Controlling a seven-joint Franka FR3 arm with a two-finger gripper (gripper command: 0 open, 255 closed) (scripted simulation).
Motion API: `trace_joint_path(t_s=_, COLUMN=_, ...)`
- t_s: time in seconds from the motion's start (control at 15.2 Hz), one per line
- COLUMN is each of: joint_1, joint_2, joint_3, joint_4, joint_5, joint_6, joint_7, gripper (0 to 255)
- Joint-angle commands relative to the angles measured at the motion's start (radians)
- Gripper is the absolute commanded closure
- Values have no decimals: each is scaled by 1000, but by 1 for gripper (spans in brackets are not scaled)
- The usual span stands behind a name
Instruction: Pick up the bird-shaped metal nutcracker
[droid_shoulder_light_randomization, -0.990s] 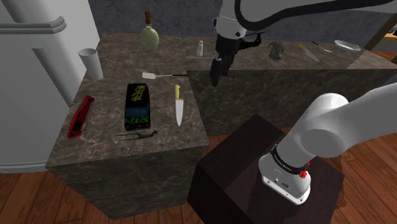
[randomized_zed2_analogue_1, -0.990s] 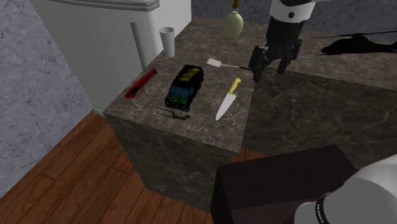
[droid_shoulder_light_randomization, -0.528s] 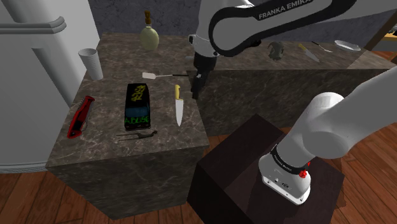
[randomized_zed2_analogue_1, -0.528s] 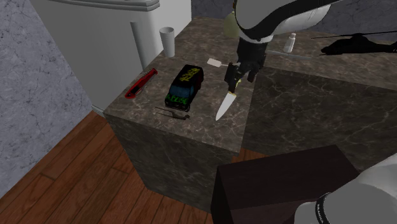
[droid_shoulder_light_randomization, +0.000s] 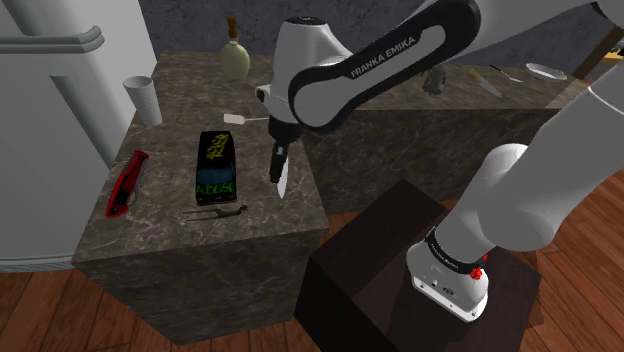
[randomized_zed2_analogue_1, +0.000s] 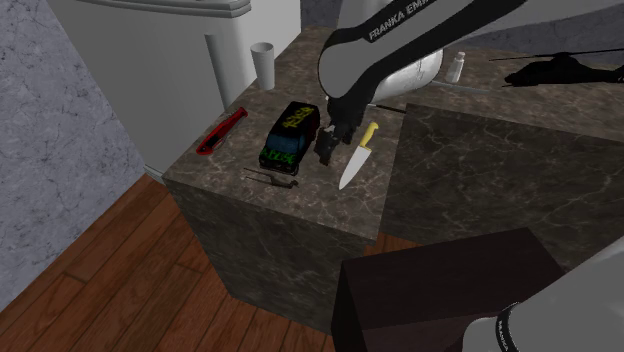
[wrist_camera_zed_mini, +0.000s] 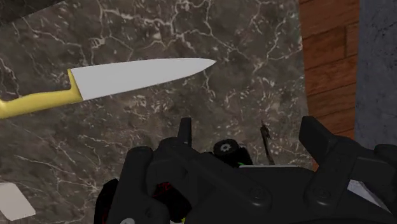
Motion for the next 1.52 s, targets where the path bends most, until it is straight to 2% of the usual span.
trace_joint_path(t_s=0.0, joint_1=15, joint_2=65, joint_3=11, joint_4=28, joint_5=2, joint_6=55, joint_7=-43, gripper=0)
trace_joint_path(t_s=0.46, joint_1=72, joint_2=281, joint_3=67, joint_4=125, joint_5=-20, joint_6=227, joint_7=-151, gripper=0)
trace_joint_path(t_s=1.12, joint_1=87, joint_2=390, joint_3=60, joint_4=129, joint_5=-46, joint_6=335, joint_7=-152, gripper=0)
trace_joint_path(t_s=1.19, joint_1=86, joint_2=390, joint_3=60, joint_4=129, joint_5=-46, joint_6=335, joint_7=-153, gripper=255)
trace_joint_path(t_s=1.45, joint_1=86, joint_2=390, joint_3=60, joint_4=130, joint_5=-46, joint_6=335, joint_7=-153, gripper=255)
